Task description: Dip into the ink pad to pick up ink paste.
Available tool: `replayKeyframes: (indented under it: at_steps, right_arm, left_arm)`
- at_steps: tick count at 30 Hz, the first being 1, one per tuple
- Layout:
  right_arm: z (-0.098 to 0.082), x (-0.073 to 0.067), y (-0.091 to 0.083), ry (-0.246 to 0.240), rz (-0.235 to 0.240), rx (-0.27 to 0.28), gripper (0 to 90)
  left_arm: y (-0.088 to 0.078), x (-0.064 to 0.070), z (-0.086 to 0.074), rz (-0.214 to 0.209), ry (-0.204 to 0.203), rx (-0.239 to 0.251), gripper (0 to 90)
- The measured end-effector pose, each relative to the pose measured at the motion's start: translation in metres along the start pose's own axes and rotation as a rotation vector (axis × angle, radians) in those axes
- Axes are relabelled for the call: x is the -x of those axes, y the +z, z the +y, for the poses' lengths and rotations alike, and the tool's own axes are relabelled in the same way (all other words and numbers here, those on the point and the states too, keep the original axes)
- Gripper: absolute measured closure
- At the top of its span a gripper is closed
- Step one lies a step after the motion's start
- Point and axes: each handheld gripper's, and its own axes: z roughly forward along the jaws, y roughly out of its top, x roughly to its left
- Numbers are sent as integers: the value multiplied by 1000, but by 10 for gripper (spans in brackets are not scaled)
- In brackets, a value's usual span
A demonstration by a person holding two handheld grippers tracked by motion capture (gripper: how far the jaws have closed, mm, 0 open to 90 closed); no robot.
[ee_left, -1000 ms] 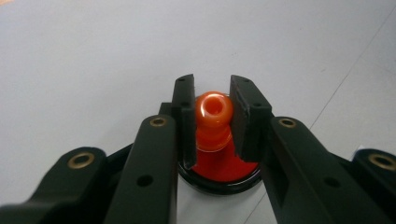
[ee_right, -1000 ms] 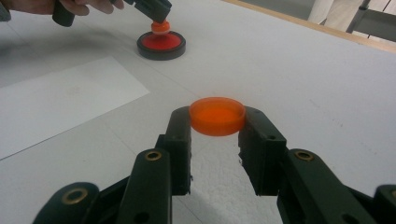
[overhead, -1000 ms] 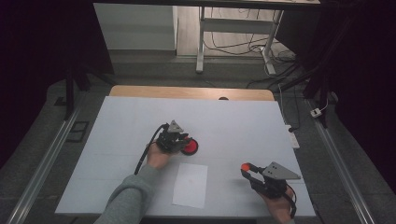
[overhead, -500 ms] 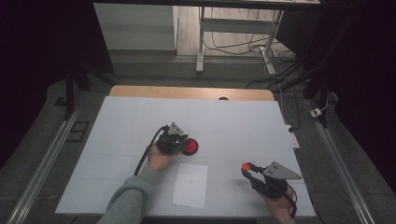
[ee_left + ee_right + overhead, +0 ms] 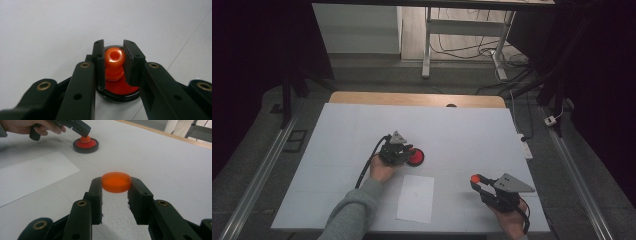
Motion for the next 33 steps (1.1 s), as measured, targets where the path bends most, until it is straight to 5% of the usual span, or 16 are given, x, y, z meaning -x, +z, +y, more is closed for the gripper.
replayKeyframes:
  at_steps: [33]
  right_arm:
    - [1, 0, 0, 4, -15, -3, 648]
  left_arm:
    - [0, -1, 0, -5, 1, 2, 736]
